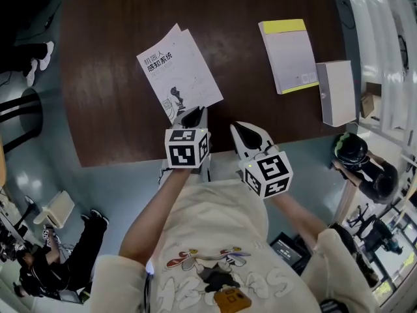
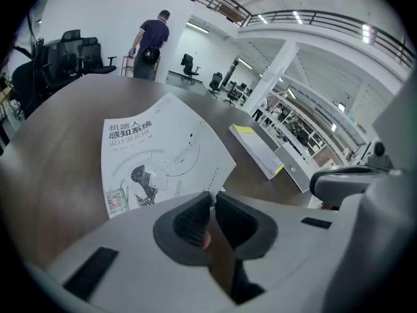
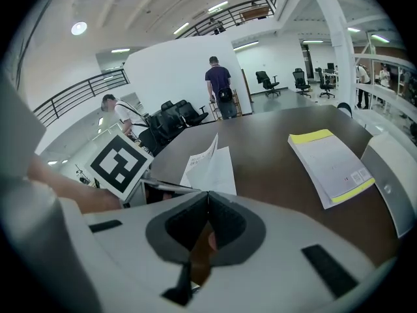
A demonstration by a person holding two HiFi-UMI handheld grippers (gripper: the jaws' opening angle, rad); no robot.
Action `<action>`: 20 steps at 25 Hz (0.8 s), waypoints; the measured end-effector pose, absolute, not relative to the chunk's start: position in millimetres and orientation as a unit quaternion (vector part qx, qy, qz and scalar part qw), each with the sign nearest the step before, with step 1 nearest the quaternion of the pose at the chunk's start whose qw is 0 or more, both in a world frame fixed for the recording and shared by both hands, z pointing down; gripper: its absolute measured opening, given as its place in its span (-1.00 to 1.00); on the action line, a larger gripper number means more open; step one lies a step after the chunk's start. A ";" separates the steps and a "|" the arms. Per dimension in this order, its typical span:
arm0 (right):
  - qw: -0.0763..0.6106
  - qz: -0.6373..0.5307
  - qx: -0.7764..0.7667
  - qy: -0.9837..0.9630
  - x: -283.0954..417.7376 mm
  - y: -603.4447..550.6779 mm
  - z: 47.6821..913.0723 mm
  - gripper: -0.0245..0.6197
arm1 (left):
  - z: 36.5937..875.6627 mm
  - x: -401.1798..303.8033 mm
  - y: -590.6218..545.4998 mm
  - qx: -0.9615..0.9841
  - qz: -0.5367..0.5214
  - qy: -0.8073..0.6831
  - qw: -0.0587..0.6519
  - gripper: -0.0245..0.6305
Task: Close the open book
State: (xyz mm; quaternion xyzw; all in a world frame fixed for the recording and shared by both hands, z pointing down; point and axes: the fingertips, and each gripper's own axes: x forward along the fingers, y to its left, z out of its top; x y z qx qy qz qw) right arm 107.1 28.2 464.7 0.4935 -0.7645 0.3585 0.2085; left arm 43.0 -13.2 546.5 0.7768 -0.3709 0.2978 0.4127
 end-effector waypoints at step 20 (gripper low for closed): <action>0.198 0.377 0.533 -0.731 139.7 30.5 473.4 -0.90 | 595.4 60.7 -4.8 0.754 0.418 -0.292 0.414 -0.65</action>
